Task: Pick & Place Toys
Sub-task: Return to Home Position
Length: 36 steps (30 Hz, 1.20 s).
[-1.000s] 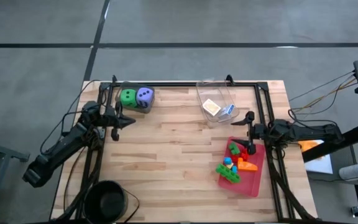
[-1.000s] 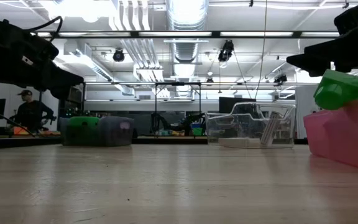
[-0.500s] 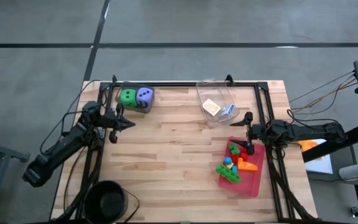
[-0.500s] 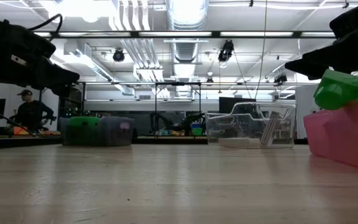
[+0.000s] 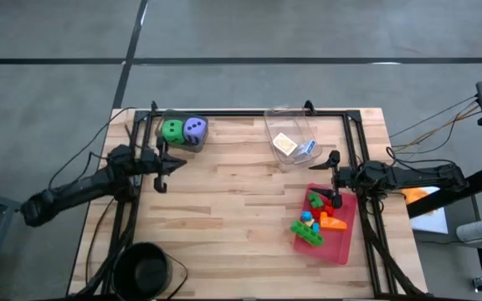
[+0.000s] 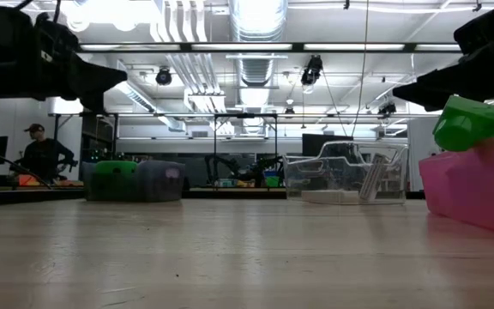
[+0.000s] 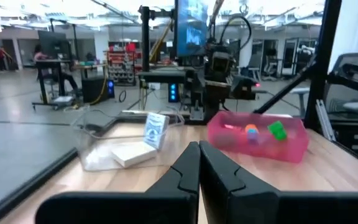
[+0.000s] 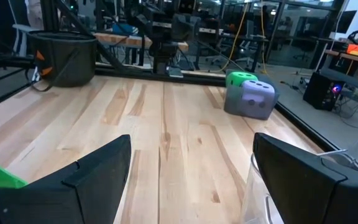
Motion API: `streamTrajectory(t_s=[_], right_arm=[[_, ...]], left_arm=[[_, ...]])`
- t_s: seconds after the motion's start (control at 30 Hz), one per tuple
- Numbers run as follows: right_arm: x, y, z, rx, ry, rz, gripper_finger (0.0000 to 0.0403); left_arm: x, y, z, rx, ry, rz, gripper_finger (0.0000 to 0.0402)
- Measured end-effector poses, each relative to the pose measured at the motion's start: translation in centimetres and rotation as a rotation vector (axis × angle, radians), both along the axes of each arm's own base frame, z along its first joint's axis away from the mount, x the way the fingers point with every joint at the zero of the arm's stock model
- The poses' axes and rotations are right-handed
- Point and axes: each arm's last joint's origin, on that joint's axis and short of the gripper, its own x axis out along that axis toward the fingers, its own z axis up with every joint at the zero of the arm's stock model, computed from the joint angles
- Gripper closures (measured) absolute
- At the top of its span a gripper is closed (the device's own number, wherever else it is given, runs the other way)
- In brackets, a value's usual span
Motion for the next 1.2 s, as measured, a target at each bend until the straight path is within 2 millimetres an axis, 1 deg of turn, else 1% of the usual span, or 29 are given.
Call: streamTrajectory(t_s=[0.07, 0.17, 0.3, 0.4, 0.5, 0.57, 0.7, 0.83, 0.97, 1.2], right_arm=[[0.0, 0.0, 0.0, 0.000, 0.000, 0.000, 0.0067], [0.0, 0.0, 0.0, 0.000, 0.000, 0.000, 0.0067], [0.0, 0.0, 0.0, 0.000, 0.002, 0.000, 0.0067], [0.0, 0.0, 0.0, 0.000, 0.001, 0.000, 0.0067], [0.0, 0.0, 0.0, 0.000, 0.000, 0.000, 0.0067], [0.0, 0.0, 0.0, 0.000, -0.001, 0.000, 0.0067], [0.0, 0.0, 0.0, 0.000, -0.001, 0.000, 0.0067], [0.0, 0.0, 0.0, 0.000, -0.001, 0.001, 0.0067], [0.0, 0.0, 0.0, 0.000, 0.000, 0.000, 0.0067], [0.0, 0.0, 0.0, 0.000, -0.001, 0.000, 0.0067]], left_arm=[[0.3, -0.6, -0.2, -0.019, 0.012, 0.000, 0.0392], [0.8, -1.9, 0.1, -0.057, -0.021, -0.002, 0.0392], [1.0, -3.8, 0.3, 0.018, -0.032, -0.060, 0.0392], [0.8, -4.3, -0.4, 0.002, 0.045, -0.044, 0.0392], [0.6, -4.5, -0.5, -0.022, 0.045, -0.043, 0.0392], [0.4, -4.5, -1.0, -0.028, 0.092, -0.052, 0.0392], [-0.2, -4.5, -1.0, -0.066, 0.080, -0.057, 0.0392], [-0.4, -4.5, -0.7, 0.002, 0.038, -0.065, 0.0392], [-0.3, -4.4, -0.8, 0.064, 0.060, -0.053, 0.0392], [-0.2, -4.4, -0.9, 0.066, 0.076, -0.052, 0.0392]])
